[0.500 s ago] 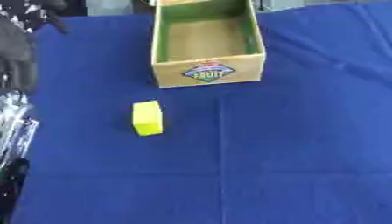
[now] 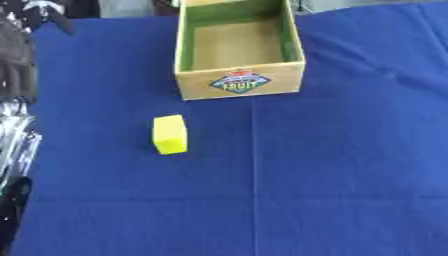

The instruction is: Pick up objects on the table and place them in the box.

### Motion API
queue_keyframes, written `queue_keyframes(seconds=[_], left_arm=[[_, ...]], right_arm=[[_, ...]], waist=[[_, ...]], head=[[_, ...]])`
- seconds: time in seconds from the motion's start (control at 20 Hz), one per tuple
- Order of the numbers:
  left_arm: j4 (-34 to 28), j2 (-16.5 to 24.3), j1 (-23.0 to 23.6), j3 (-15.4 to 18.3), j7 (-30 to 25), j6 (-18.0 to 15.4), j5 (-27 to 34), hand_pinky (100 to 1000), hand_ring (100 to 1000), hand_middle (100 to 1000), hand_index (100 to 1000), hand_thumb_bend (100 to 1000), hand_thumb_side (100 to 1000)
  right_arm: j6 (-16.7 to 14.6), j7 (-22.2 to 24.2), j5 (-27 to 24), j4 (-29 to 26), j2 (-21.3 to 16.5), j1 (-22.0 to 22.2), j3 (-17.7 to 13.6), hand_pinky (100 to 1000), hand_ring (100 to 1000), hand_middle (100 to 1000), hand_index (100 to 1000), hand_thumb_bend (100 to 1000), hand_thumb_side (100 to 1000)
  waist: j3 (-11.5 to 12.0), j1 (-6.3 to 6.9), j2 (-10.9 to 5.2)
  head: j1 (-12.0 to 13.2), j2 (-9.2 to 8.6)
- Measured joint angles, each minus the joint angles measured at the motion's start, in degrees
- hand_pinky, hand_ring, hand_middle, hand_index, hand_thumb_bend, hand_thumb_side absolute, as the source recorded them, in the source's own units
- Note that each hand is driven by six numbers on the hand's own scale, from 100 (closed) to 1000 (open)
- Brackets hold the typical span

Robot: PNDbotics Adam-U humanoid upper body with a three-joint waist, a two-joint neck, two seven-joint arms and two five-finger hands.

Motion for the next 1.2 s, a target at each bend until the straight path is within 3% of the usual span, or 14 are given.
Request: queue_keyframes(seconds=[0.2, 0.35, 0.5, 0.8, 0.95, 1.2], left_arm=[[0.0, 3.3, -3.8, -0.4, -3.1, 6.7, -14.5, 425, 621, 652, 854, 100, 954], [0.8, 6.8, -8.5, -2.9, -9.4, 10.9, -23.5, 422, 634, 667, 854, 100, 936], [2.2, 9.0, -12.1, -5.3, -16.1, 13.0, -29.7, 430, 644, 681, 858, 100, 935], [6.5, 11.4, -18.6, -10.3, -26.2, 11.9, -35.5, 505, 711, 710, 887, 100, 917], [8.4, 11.9, -21.5, -12.8, -30.0, 10.2, -38.7, 538, 743, 727, 923, 100, 957], [11.9, 12.7, -25.1, -18.2, -38.0, 8.3, -40.2, 535, 761, 712, 940, 113, 976]], right_arm=[[0.0, 0.0, 0.0, 0.0, 0.0, 0.1, 0.0, 630, 663, 528, 729, 100, 909], [0.1, 0.1, 0.0, 0.0, 0.0, 0.2, 0.0, 630, 662, 527, 729, 100, 908], [0.2, 0.2, 0.0, 0.0, 0.0, 0.5, 0.0, 630, 663, 527, 729, 100, 908], [0.3, 0.3, 0.0, 0.0, 0.0, 0.5, 0.4, 630, 664, 527, 730, 100, 909], [0.5, 0.5, 0.0, 0.0, 0.0, 0.5, 0.4, 630, 665, 528, 730, 100, 911], [0.7, 0.8, 0.0, 0.0, 0.0, 0.1, 0.7, 632, 665, 527, 730, 100, 911]], waist=[[0.2, 0.09, -0.01], [0.2, 0.49, -0.16], [0.3, 0.53, -0.35], [0.2, 0.51, -0.72], [0.3, 0.51, -0.96], [0.3, 0.55, -0.97]], head=[[-0.5, 0.00], [-0.8, 0.01], [-1.3, 0.01], [-2.2, 0.01], [-2.9, 0.01], [-3.5, 0.01]])
